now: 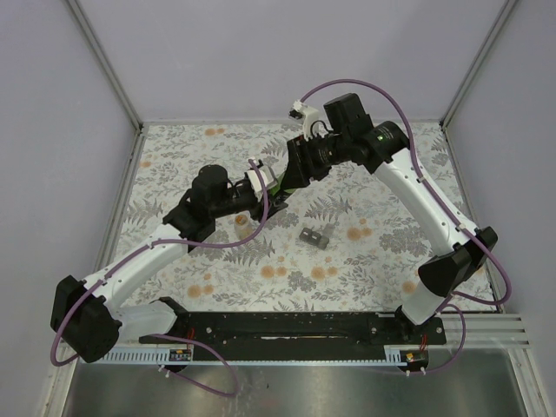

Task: Sort the pills into containers
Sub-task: Unscrew the lid of the pill bottle.

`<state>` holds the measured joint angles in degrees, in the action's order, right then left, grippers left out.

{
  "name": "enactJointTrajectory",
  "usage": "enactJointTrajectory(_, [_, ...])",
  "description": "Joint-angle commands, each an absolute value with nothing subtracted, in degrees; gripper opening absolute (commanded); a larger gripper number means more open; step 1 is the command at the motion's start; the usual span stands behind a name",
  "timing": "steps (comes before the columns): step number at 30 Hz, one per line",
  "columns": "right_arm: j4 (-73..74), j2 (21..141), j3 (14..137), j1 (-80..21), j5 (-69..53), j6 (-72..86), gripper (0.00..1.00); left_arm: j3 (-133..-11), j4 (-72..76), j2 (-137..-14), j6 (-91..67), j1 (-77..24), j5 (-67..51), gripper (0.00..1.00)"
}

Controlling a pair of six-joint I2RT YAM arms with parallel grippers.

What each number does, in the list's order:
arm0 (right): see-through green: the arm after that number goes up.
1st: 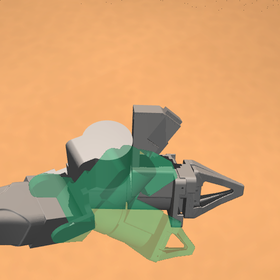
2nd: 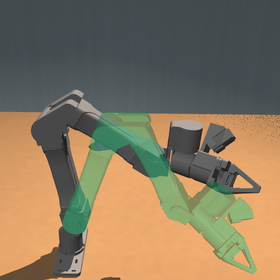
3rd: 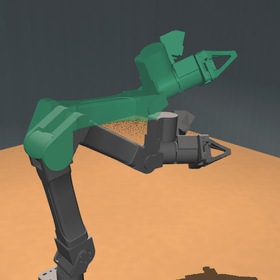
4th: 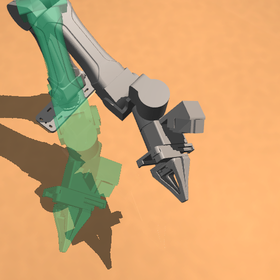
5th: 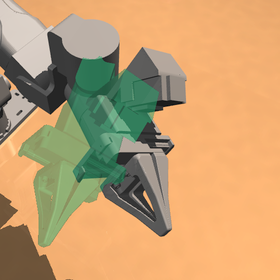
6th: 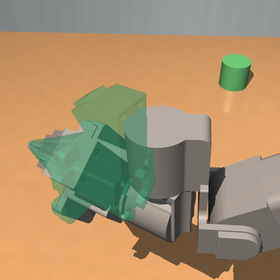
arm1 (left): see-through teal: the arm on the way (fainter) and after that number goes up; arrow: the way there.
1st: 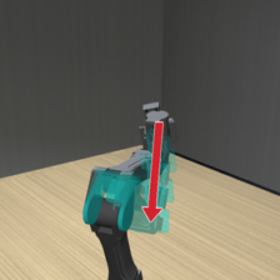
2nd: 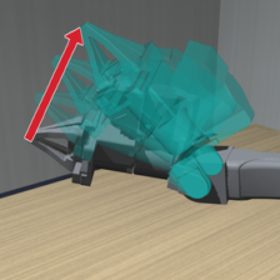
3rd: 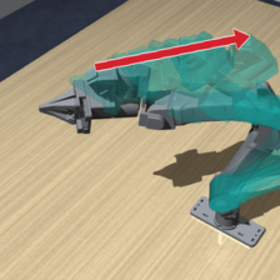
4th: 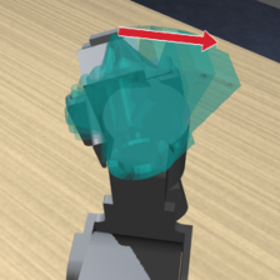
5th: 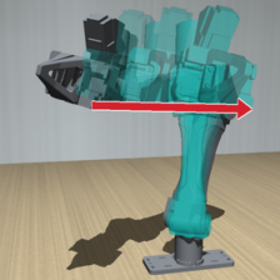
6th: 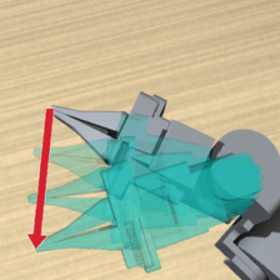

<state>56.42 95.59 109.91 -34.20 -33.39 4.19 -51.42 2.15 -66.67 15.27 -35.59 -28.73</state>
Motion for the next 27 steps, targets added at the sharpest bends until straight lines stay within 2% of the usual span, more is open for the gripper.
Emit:
enactJointTrajectory(1, [57.03, 94.31, 111.35, -33.4, -36.64, 0.36, 0.29, -54.93, 0.09, -65.04, 16.79, -35.86, -35.66, 0.0])
enactJointTrajectory(8, [59.76, 93.78, 113.11, -33.31, -40.78, -6.32, 0.15, -54.85, 0.52, -65.13, 11.0, -35.86, -46.39, 0.0])
enactJointTrajectory(14, [61.96, 92.29, 113.12, -33.49, -39.47, -12.82, 0.13, -54.4, 5.97, -66.44, 2.48, -35.6, -53.78, 0.0])
enactJointTrajectory(24, [62.05, 86.05, 109.43, -34.8, -34.46, -31.62, 0.33, -54.05, 13.09, -69.17, -7.11, -35.33, -63.71, 0.0])
enactJointTrajectory(27, [62.23, 83.86, 107.58, -35.59, -32.18, -38.13, 0.49, -54.32, 13.18, -69.43, -7.65, -35.33, -66.0, 0.0])
